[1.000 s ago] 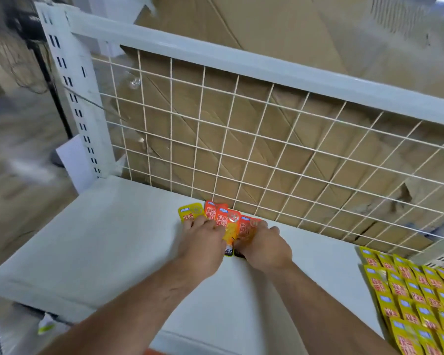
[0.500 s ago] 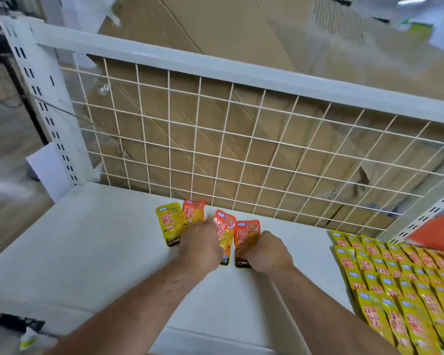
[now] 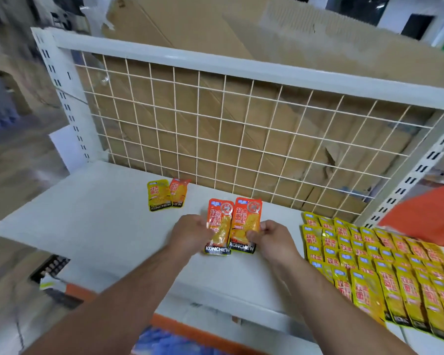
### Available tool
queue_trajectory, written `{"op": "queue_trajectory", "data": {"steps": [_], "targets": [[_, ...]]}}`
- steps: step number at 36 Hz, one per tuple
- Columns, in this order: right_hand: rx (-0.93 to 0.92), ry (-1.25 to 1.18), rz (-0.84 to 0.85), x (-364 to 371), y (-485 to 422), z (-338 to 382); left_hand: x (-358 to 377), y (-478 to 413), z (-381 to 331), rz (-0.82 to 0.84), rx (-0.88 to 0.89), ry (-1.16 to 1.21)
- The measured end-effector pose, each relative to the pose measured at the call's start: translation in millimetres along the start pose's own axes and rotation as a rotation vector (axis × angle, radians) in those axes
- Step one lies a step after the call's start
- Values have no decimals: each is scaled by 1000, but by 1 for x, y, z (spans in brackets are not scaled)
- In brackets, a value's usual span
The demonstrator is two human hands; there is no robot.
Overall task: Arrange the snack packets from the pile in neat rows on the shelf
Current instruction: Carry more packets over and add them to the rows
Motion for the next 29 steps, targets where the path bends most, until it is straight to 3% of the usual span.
{"op": "queue_trajectory", "data": {"steps": [5,10,19,29], "targets": [[-35,44,64,-17,28,-16,30,46,1,2,-41,234],[-63,62,70,-38,62,-28,57,83,-4,30,-63,290],[-72,44,-88,-84,131,-45,103,123,-25,188,18,276],[71,26,-293,-127,223,-84,173,167,-36,427,136,254]]}}
Point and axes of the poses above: each hand's wrist, its own y-axis away from the middle knuckle, its own x-axis out of the palm, z = x × y, the point moved 4 cm from there along -y, towards the middle knuckle, and after that the axes turned 9 degrees about z, right-handed, at the moved point
